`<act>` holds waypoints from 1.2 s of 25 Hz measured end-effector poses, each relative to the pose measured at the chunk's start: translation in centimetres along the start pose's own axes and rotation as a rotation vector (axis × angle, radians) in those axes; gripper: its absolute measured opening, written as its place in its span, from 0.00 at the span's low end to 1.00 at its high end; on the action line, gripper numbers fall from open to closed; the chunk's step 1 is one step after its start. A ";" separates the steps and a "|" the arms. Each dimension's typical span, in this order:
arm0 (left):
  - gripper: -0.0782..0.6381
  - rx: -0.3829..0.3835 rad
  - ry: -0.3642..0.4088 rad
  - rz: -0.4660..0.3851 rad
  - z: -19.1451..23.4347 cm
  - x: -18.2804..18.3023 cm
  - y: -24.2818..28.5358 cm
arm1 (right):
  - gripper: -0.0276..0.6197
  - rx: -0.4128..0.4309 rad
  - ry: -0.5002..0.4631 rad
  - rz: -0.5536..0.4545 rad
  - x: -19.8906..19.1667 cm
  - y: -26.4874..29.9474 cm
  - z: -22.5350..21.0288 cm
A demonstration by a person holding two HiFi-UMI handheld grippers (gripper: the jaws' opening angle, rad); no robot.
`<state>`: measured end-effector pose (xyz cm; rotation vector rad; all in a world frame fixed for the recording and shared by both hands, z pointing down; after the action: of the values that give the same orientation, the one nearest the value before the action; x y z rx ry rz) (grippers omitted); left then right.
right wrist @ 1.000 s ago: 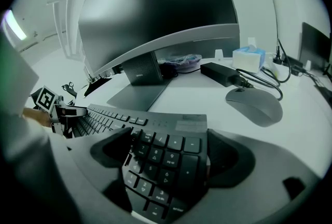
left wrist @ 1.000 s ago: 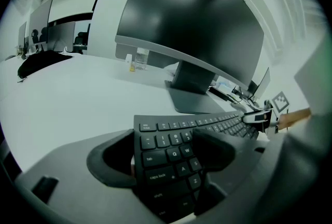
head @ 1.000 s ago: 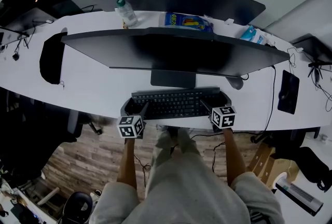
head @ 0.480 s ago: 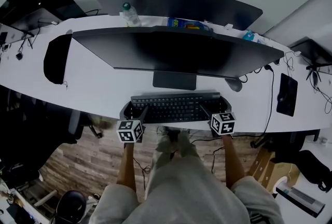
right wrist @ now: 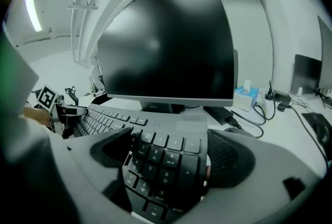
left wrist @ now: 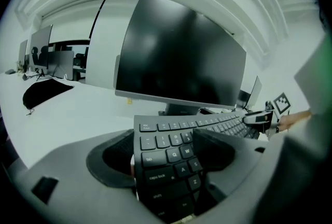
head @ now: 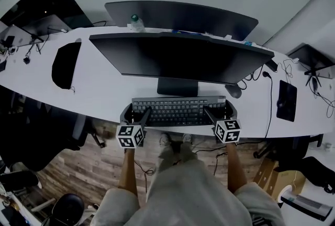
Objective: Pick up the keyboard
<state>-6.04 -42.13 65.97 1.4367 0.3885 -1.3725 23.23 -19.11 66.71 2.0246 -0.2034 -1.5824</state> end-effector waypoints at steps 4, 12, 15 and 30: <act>0.57 -0.005 0.020 -0.053 -0.4 2.1 -1.0 | 0.74 -0.008 -0.025 -0.059 2.2 -1.3 0.4; 0.57 -0.021 0.056 -0.150 -1.4 6.3 -2.3 | 0.74 -0.024 -0.069 -0.163 6.4 -3.5 0.7; 0.57 -0.029 0.072 -0.190 -1.9 8.0 -2.7 | 0.74 -0.035 -0.086 -0.204 8.0 -4.5 0.8; 0.57 -0.049 0.138 -0.354 -4.5 14.6 -4.8 | 0.74 -0.059 -0.155 -0.379 14.4 -8.5 0.6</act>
<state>-3.43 -42.62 50.18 1.4738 0.7907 -1.5337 25.10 -18.63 50.12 1.9780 0.1802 -1.9509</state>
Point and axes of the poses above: the fingertips, and each gripper's own axes: y forward along the fingers, z to its left, x out of its top, the point moved 6 cm from there along -y, backward along the fingers, and after that the axes turned 3 degrees about -z, right-handed, at the moved point
